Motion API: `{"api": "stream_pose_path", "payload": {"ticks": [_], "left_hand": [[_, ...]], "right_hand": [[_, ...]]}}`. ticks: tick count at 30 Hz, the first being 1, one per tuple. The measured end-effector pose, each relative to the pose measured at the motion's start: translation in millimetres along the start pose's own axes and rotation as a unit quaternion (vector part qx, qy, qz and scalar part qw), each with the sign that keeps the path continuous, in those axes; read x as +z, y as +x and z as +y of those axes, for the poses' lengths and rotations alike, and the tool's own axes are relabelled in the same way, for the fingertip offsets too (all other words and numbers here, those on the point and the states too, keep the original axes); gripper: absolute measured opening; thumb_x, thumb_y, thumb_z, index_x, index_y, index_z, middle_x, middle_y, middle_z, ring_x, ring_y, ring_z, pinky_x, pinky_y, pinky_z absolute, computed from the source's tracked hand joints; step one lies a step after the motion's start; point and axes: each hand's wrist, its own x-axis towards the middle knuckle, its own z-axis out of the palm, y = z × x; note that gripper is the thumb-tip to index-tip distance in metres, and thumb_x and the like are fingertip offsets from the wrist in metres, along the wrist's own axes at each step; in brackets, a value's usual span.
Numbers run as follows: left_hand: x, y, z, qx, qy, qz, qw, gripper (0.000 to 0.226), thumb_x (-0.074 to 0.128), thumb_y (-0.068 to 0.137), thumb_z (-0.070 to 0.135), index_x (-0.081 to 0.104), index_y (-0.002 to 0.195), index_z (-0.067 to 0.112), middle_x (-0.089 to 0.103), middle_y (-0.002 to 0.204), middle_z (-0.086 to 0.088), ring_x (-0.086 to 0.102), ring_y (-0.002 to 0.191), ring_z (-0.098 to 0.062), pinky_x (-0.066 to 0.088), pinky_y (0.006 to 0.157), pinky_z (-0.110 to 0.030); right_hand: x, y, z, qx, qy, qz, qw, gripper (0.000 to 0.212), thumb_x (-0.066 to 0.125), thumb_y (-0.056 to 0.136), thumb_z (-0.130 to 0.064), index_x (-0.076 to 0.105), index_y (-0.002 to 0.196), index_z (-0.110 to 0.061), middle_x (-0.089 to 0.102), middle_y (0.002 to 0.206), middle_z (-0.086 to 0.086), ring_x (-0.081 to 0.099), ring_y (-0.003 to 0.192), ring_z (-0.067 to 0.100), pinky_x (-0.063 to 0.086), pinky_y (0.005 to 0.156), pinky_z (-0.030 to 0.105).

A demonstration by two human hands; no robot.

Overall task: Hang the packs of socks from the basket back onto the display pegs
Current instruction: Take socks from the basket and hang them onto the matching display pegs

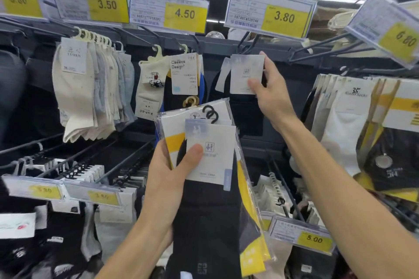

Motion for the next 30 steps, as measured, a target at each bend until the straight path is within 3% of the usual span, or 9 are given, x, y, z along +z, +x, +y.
{"api": "stream_pose_path", "payload": {"ticks": [5, 9, 12, 14, 15, 17, 19, 24, 30], "left_hand": [[0.3, -2.3, -1.7, -0.006, -0.009, 0.002, 1.0, 0.058, 0.079, 0.069, 0.041, 0.062, 0.122, 0.023, 0.077, 0.112, 0.001, 0.075, 0.099, -0.02, 0.061, 0.069, -0.025], [4.3, -1.8, -3.4, -0.009, -0.015, 0.011, 1.0, 0.057, 0.078, 0.072, 0.037, 0.061, 0.124, 0.022, 0.076, 0.114, -0.001, 0.074, 0.102, -0.022, 0.063, 0.076, -0.032], [4.1, -0.6, -4.4, -0.006, -0.03, 0.025, 0.999, 0.057, 0.079, 0.071, 0.037, 0.061, 0.123, 0.022, 0.075, 0.114, -0.001, 0.074, 0.103, -0.023, 0.063, 0.079, -0.037], [4.6, 0.6, -4.3, 0.001, -0.031, 0.034, 0.999, 0.055, 0.079, 0.071, 0.037, 0.061, 0.122, 0.023, 0.076, 0.114, -0.001, 0.074, 0.102, -0.023, 0.063, 0.078, -0.037], [5.7, 1.4, -4.2, 0.007, -0.032, 0.036, 0.999, 0.055, 0.079, 0.071, 0.037, 0.061, 0.121, 0.024, 0.076, 0.113, -0.001, 0.074, 0.101, -0.022, 0.063, 0.076, -0.035], [9.9, 2.7, -4.5, 0.021, -0.031, 0.038, 0.999, 0.055, 0.078, 0.07, 0.038, 0.062, 0.121, 0.024, 0.076, 0.11, -0.001, 0.075, 0.099, -0.022, 0.062, 0.072, -0.03], [14.7, 2.2, -5.8, 0.021, -0.04, 0.04, 0.998, 0.052, 0.075, 0.071, 0.04, 0.062, 0.119, 0.024, 0.077, 0.108, -0.001, 0.075, 0.097, -0.02, 0.061, 0.069, -0.026], [17.6, 2.5, -14.5, -0.007, -0.066, 0.022, 0.998, 0.023, 0.06, 0.089, 0.032, 0.066, 0.11, 0.025, 0.074, 0.108, -0.005, 0.073, 0.097, -0.02, 0.062, 0.077, -0.033], [21.8, 7.6, -14.6, 0.035, -0.041, 0.01, 0.998, 0.031, 0.068, 0.078, 0.034, 0.065, 0.107, 0.027, 0.076, 0.105, -0.004, 0.074, 0.096, -0.018, 0.06, 0.073, -0.025]], "right_hand": [[2.5, 5.3, 12.1, 0.02, -0.053, -0.045, 0.997, 0.068, 0.051, 0.099, -0.008, 0.017, 0.157, -0.017, 0.046, 0.147, -0.009, 0.047, 0.129, 0.0, 0.04, 0.113, 0.034], [2.0, -1.0, -3.0, 0.043, -0.16, 0.0, 0.986, 0.059, 0.053, 0.094, -0.002, 0.037, 0.149, -0.017, 0.054, 0.136, 0.004, 0.051, 0.126, 0.014, 0.042, 0.109, 0.035], [-1.8, -40.9, -37.4, -0.009, -0.154, 0.131, 0.979, 0.036, 0.058, 0.091, -0.02, 0.058, 0.126, -0.025, 0.06, 0.109, -0.005, 0.057, 0.099, 0.008, 0.047, 0.089, 0.022], [-1.9, -87.8, -63.9, -0.054, -0.108, 0.121, 0.985, 0.019, 0.064, 0.086, -0.042, 0.061, 0.104, -0.037, 0.061, 0.089, -0.012, 0.057, 0.079, 0.005, 0.047, 0.069, 0.014], [0.8, -109.2, -74.9, -0.058, -0.098, 0.087, 0.99, 0.024, 0.067, 0.082, -0.052, 0.06, 0.101, -0.039, 0.061, 0.087, -0.012, 0.058, 0.076, 0.006, 0.046, 0.065, 0.013], [8.9, -137.6, -83.9, -0.04, -0.107, 0.016, 0.993, 0.04, 0.07, 0.072, -0.062, 0.057, 0.106, -0.044, 0.059, 0.092, -0.014, 0.057, 0.076, 0.008, 0.048, 0.064, 0.013], [15.5, -147.7, -78.4, -0.019, -0.104, -0.009, 0.994, 0.046, 0.075, 0.069, -0.058, 0.055, 0.109, -0.048, 0.058, 0.095, -0.017, 0.056, 0.08, 0.007, 0.048, 0.066, 0.015], [10.4, -145.0, -60.5, 0.004, -0.041, 0.003, 0.999, 0.036, 0.077, 0.074, -0.046, 0.055, 0.102, -0.056, 0.061, 0.097, -0.018, 0.058, 0.084, 0.005, 0.05, 0.067, 0.014], [9.6, -143.9, -57.8, -0.002, -0.002, 0.017, 1.0, 0.045, 0.073, 0.073, -0.051, 0.055, 0.113, -0.055, 0.063, 0.101, -0.019, 0.06, 0.082, 0.003, 0.049, 0.064, 0.01]]}}
